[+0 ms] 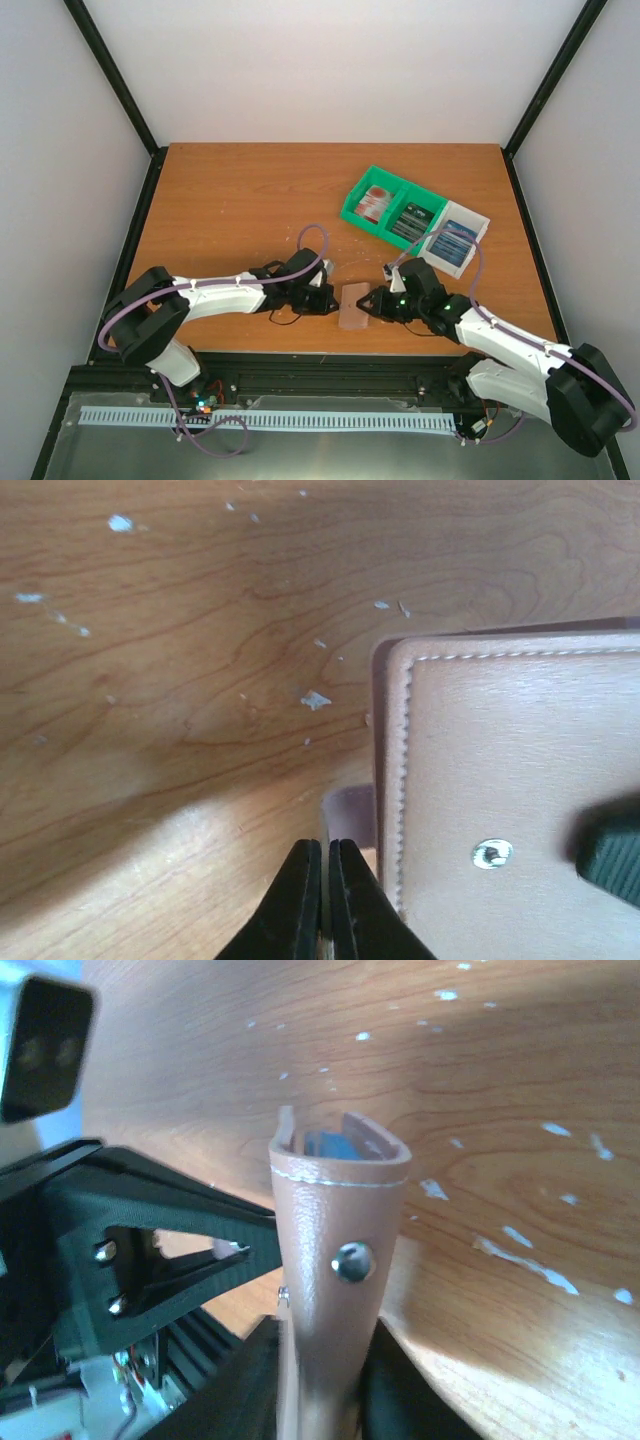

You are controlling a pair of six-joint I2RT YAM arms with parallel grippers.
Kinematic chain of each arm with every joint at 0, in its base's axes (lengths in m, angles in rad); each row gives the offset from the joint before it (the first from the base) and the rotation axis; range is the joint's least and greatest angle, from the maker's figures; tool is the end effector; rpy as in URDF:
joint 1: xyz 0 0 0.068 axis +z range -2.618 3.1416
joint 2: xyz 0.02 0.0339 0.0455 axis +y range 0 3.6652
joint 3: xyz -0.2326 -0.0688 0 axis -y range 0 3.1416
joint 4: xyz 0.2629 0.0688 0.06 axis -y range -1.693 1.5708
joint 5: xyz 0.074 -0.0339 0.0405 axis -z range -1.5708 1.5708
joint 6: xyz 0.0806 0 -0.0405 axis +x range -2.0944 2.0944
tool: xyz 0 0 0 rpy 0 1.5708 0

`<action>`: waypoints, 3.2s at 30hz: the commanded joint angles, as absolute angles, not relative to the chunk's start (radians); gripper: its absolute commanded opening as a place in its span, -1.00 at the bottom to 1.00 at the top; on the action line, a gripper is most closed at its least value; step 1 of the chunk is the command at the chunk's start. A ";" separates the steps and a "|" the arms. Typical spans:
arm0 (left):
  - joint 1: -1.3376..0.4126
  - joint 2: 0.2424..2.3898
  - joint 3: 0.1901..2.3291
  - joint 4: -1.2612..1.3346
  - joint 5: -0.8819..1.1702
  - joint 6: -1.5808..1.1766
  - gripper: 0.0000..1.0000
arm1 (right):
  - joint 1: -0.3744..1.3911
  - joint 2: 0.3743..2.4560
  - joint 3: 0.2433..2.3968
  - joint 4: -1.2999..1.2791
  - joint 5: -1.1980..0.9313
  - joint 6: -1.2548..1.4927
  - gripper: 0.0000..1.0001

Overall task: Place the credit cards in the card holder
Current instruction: Open the card holder at the center of the board.

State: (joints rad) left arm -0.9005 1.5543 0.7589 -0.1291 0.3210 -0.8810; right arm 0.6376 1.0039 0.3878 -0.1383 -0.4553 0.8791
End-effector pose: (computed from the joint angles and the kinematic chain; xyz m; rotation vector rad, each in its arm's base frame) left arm 0.1874 -0.2773 0.0802 0.1792 2.7993 -1.0145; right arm 0.1806 0.1779 0.1065 0.0543 2.5982 1.2040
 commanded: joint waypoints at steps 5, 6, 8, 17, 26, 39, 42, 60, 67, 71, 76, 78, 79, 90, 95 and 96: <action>-0.871 1.473 0.778 -0.202 0.261 -0.848 -0.99 | 0.647 1.087 0.440 -0.298 -0.252 0.765 0.15; -0.868 1.465 0.776 -0.207 0.265 -0.846 -0.99 | 0.649 1.101 0.457 -0.314 -0.235 0.756 0.23; -0.864 1.458 0.775 -0.209 0.277 -0.842 -0.99 | 0.659 1.115 0.486 -0.347 -0.196 0.747 0.31; -0.859 1.418 0.805 -0.204 0.374 -0.844 -0.99 | 0.765 1.126 0.574 -0.380 -0.143 0.747 0.57; -0.859 1.392 0.819 -0.219 0.396 -0.835 -0.99 | 0.794 1.142 0.564 -0.331 -0.190 0.746 0.66; -0.859 1.397 0.814 -0.224 0.395 -0.824 -0.99 | 0.805 1.221 0.575 -0.334 -0.172 0.736 0.41; -0.859 1.397 0.813 -0.229 0.391 -0.822 -0.99 | 0.805 1.228 0.579 -0.345 -0.152 0.736 0.39; -0.860 1.400 0.786 -0.258 0.325 -0.815 -0.99 | 0.806 1.261 0.622 -0.498 0.075 0.764 0.27; -0.859 1.418 0.781 -0.263 0.320 -0.813 -0.99 | 0.807 1.237 0.641 -0.585 0.185 0.780 0.26; -0.859 1.420 0.778 -0.264 0.308 -0.813 -0.99 | 0.807 1.229 0.655 -0.633 0.226 0.781 0.24; -0.859 1.423 0.769 -0.264 0.300 -0.816 -0.99 | 0.811 1.190 0.704 -0.712 0.259 0.775 0.22; -0.859 1.424 0.767 -0.266 0.298 -0.815 -0.99 | 0.814 1.149 0.721 -0.728 0.249 0.765 0.21; -0.859 1.423 0.766 -0.267 0.298 -0.815 -0.99 | 0.814 1.125 0.728 -0.724 0.232 0.754 0.22; -0.859 1.440 0.757 -0.258 0.299 -0.811 -0.99 | 0.839 1.141 0.761 -0.604 0.057 0.678 -0.56; -0.859 1.448 0.749 -0.252 0.300 -0.810 -0.99 | 0.841 1.236 0.752 -0.552 0.034 0.663 -0.59; -0.859 1.451 0.748 -0.252 0.299 -0.811 -0.99 | 0.841 1.255 0.750 -0.542 0.028 0.661 -0.59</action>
